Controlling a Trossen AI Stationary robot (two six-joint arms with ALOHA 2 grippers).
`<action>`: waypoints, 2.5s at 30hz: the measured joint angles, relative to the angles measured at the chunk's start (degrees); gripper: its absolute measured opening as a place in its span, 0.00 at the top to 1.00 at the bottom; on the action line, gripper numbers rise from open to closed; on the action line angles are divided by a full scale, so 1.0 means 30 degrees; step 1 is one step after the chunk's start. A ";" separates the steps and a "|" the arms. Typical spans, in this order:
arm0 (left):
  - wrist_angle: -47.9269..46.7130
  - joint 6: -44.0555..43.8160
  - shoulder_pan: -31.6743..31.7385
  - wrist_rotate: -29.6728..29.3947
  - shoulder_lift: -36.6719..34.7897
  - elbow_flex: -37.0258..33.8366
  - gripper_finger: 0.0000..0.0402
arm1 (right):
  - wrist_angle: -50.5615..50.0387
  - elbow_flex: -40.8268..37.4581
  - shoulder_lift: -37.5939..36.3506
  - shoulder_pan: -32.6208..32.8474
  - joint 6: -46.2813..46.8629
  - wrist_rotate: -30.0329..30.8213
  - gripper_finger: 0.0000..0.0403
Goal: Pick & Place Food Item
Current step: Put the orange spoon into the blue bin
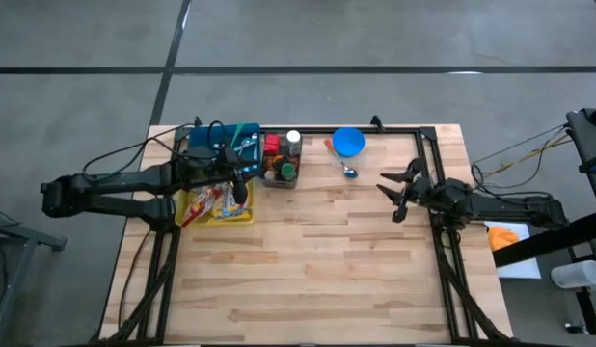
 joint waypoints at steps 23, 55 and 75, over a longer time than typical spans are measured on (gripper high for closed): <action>-0.0628 0.0004 -0.0003 0.0000 0.0000 -0.0015 0.66 | -0.5352 0.7191 1.5427 -0.0007 -0.3850 0.3082 0.61; -0.0715 0.0004 0.0000 0.0000 -0.0003 -0.0015 0.66 | -0.5577 1.1363 2.6899 -0.2946 -0.9071 0.5391 0.61; -0.0723 0.0004 -0.0007 -0.0001 0.0000 -0.0015 0.66 | -0.5490 1.1559 2.7279 -0.3235 -0.9403 0.4989 0.74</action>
